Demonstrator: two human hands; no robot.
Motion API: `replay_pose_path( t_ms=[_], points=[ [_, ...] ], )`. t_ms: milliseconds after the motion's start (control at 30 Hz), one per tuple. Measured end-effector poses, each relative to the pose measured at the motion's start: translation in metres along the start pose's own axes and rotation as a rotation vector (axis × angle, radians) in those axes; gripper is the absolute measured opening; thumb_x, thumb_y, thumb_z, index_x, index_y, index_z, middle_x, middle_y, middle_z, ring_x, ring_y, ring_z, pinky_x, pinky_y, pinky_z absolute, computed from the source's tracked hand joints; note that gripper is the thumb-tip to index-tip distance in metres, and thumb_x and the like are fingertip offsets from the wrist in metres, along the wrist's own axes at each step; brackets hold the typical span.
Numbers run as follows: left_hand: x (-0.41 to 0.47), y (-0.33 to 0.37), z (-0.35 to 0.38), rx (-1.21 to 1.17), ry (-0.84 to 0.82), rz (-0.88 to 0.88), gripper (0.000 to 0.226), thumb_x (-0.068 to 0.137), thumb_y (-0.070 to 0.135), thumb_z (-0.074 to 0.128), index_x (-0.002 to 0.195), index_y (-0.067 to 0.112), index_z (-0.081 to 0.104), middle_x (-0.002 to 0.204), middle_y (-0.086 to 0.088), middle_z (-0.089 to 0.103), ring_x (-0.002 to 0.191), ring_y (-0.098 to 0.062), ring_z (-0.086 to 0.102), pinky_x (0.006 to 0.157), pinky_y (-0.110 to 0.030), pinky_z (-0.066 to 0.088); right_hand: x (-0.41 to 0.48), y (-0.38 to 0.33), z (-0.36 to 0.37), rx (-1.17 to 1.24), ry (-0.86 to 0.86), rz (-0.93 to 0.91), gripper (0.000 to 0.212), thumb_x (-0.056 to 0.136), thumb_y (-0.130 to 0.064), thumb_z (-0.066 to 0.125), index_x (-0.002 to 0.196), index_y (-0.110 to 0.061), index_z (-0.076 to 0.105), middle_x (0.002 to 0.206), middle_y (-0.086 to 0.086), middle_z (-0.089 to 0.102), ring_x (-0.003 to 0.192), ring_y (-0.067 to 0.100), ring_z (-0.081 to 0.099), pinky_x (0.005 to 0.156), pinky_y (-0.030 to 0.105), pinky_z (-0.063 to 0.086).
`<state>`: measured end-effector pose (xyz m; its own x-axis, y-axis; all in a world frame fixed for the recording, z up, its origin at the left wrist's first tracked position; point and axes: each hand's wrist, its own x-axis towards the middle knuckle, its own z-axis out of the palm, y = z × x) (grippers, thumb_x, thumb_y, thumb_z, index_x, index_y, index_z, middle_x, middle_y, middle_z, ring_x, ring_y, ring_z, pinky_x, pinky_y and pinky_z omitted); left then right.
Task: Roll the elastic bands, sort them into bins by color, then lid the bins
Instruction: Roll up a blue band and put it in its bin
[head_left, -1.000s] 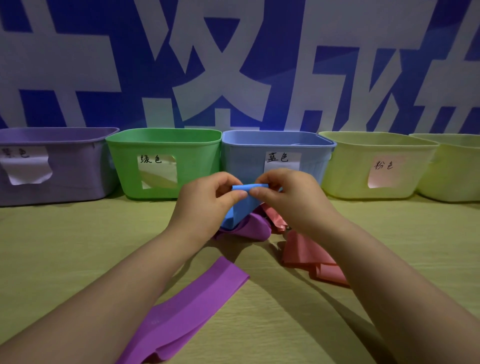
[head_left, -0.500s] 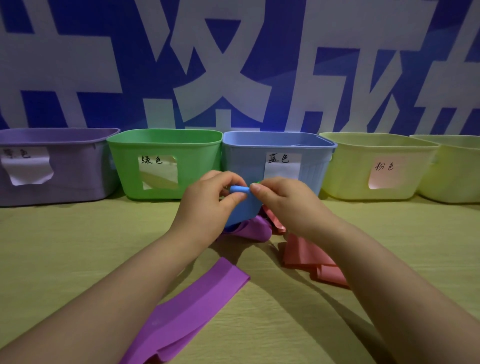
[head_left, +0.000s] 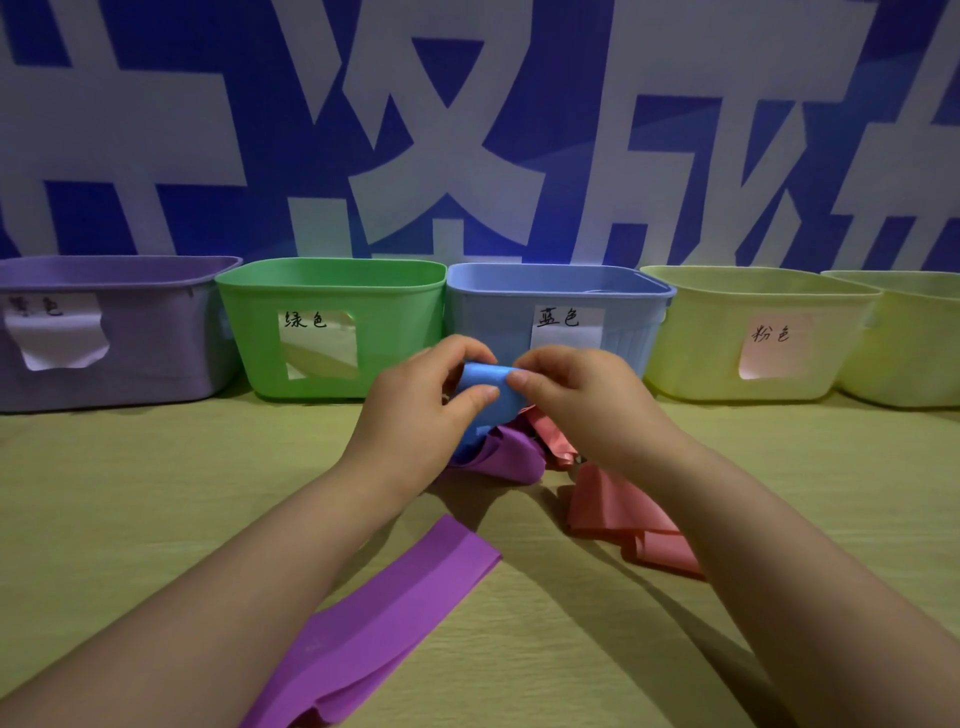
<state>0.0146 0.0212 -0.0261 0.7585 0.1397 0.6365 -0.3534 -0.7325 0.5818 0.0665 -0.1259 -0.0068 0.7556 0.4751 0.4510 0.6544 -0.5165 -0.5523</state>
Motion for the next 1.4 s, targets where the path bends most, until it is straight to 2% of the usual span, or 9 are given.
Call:
replay_pose_path(
  t_ms=[133,333,433,567,800,867,1033,1233,1400],
  points=[
    [0.0011,-0.0009,-0.0009,0.062,0.043,0.032,0.006,0.085,0.018,0.062,0.086,0.023,0.061,0.083,0.007,0.056,0.075,-0.007,0.05,0.065,-0.01,0.034,0.0,-0.0019,0.0017,0.016,-0.036,-0.005,0.023,0.095,-0.033,0.048,0.099,-0.02,0.066,0.069,-0.008,0.053,0.062,0.005,0.047,0.058,0.022,0.036],
    [0.0042,-0.0035,-0.0003,-0.045,0.053,-0.067,0.008,0.083,0.02,0.065,0.079,0.025,0.061,0.067,0.011,0.056,0.066,-0.009,0.049,0.061,-0.023,0.04,0.0015,0.0024,0.0032,0.138,0.05,-0.048,0.018,0.078,-0.027,0.071,0.087,-0.029,0.057,0.082,-0.006,0.063,0.076,0.008,0.057,0.072,0.023,0.044],
    [0.0027,-0.0005,-0.0001,-0.157,0.05,-0.071,0.022,0.08,0.019,0.068,0.082,0.038,0.056,0.071,0.006,0.06,0.065,-0.007,0.052,0.061,-0.02,0.041,0.0029,0.0036,0.0036,0.185,0.053,-0.034,0.015,0.082,-0.022,0.068,0.079,-0.031,0.056,0.076,-0.004,0.064,0.07,0.008,0.057,0.071,0.028,0.046],
    [0.0024,0.0013,-0.0008,-0.216,0.046,-0.042,0.024,0.077,0.02,0.07,0.08,0.039,0.056,0.081,0.002,0.064,0.076,-0.012,0.057,0.068,-0.026,0.045,0.002,0.0022,0.0022,0.237,0.017,-0.012,0.011,0.089,-0.024,0.06,0.08,-0.031,0.059,0.068,-0.009,0.058,0.057,0.0,0.046,0.059,0.021,0.037],
    [0.0011,0.0021,-0.002,-0.094,0.074,0.008,0.012,0.082,0.02,0.067,0.081,0.028,0.058,0.073,0.012,0.057,0.065,-0.001,0.049,0.056,-0.014,0.035,0.0004,-0.0023,0.0007,0.316,-0.093,0.049,0.018,0.095,-0.028,0.05,0.083,-0.032,0.063,0.091,0.013,0.069,0.079,0.018,0.056,0.074,0.032,0.044],
    [0.0006,0.0024,-0.0018,-0.086,0.086,0.009,0.008,0.083,0.02,0.066,0.083,0.022,0.058,0.07,0.012,0.056,0.063,0.003,0.048,0.056,-0.011,0.035,0.0006,-0.0013,0.002,0.361,-0.099,0.067,0.015,0.095,-0.027,0.05,0.089,-0.027,0.064,0.093,0.01,0.069,0.084,0.017,0.058,0.081,0.035,0.047],
    [0.0014,0.0024,-0.0018,-0.104,0.124,0.001,0.019,0.085,0.018,0.063,0.08,0.031,0.05,0.067,0.016,0.053,0.062,0.006,0.048,0.055,-0.01,0.034,0.0042,-0.0005,0.004,0.484,0.047,0.031,0.018,0.082,-0.014,0.068,0.087,-0.029,0.06,0.076,-0.011,0.059,0.074,0.003,0.056,0.08,0.023,0.047],
    [0.0001,0.0026,0.0003,-0.077,0.06,0.052,0.016,0.09,0.016,0.056,0.105,0.022,0.055,0.085,0.026,0.05,0.072,0.014,0.047,0.064,-0.003,0.033,0.0028,-0.0007,0.0043,0.469,0.07,0.025,0.021,0.082,-0.014,0.068,0.072,-0.031,0.061,0.066,-0.014,0.063,0.063,-0.005,0.056,0.068,0.014,0.046],
    [-0.0005,0.0033,0.0006,-0.078,0.012,0.055,0.012,0.092,0.017,0.052,0.1,0.023,0.046,0.086,0.02,0.05,0.073,0.013,0.048,0.065,-0.005,0.034,0.0004,-0.0031,0.0037,0.464,-0.02,0.037,0.019,0.09,-0.013,0.058,0.076,-0.024,0.064,0.071,-0.001,0.067,0.068,0.005,0.062,0.072,0.02,0.049]
  ],
)
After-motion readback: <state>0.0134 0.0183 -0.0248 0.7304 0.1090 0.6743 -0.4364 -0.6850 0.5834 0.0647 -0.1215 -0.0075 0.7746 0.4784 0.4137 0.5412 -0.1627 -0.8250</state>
